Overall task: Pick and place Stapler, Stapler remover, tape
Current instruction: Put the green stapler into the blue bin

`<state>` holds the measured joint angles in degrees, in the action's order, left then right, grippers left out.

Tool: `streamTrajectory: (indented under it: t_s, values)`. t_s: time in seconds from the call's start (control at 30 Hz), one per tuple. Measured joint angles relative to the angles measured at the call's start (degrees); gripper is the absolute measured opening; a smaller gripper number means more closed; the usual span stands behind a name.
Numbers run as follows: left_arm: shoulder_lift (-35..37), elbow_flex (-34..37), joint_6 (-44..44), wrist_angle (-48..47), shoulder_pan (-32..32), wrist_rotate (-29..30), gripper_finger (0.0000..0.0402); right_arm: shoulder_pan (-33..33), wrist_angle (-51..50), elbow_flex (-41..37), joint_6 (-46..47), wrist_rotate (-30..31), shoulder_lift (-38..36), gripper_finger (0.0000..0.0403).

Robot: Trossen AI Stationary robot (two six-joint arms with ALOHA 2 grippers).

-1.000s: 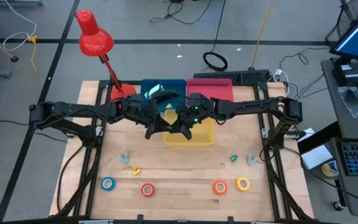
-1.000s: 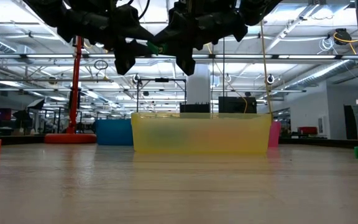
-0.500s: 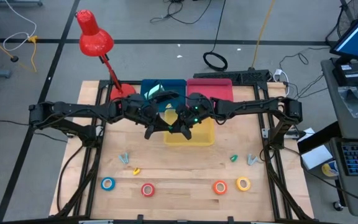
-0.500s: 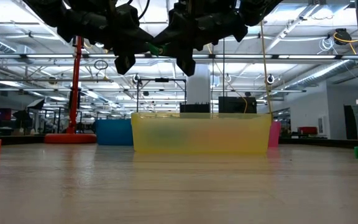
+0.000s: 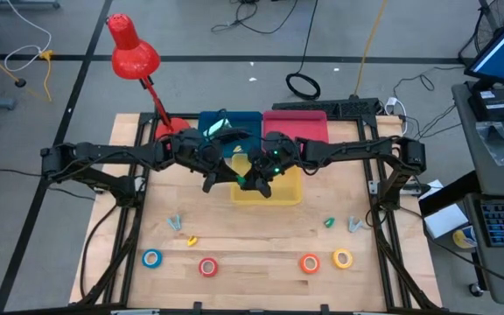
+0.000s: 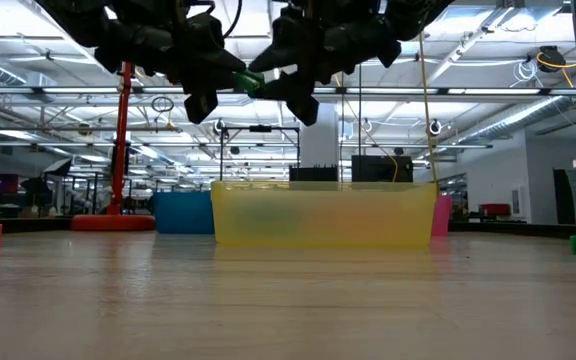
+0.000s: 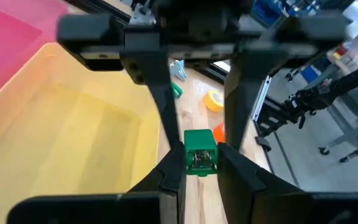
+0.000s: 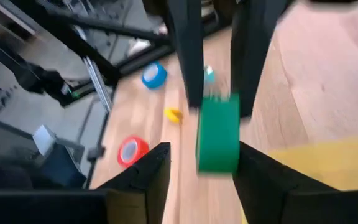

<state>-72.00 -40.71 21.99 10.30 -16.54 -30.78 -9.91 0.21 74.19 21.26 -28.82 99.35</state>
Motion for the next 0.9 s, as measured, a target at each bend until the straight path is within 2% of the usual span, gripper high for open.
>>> streamTrajectory:
  t_s: [0.23, 0.43, 0.5, 0.63, 0.8, 0.9]
  values:
    - [2.28, 0.0, -1.52, -1.12, -3.58, -1.17, 0.0068, -2.6, -7.51, 0.0, -0.16, 0.05, 0.0, 0.0189]
    - [2.22, 0.0, -7.47, -3.82, -9.29, 11.27, 0.007, -4.88, -10.89, 0.09, -0.16, 0.01, -0.88, 0.019]
    - [0.49, 0.0, -8.71, -3.2, -11.37, 13.65, 0.0074, -5.59, -12.89, 0.02, -0.5, 0.04, -1.96, 0.0188]
    - [-4.36, 0.0, -9.06, -0.16, -14.76, 13.18, 0.0072, -6.78, -12.93, 0.1, -2.44, 0.1, -4.4, 0.0186]
    - [-12.08, -0.42, -9.39, 6.05, -15.81, 13.19, 0.0069, -8.58, -13.62, 0.05, -3.55, 0.33, -8.28, 0.0185]
    - [-16.62, -3.99, -11.17, 4.21, -15.79, 15.26, 0.0076, -9.59, -13.18, 0.07, -3.57, 0.47, -10.66, 0.0185]
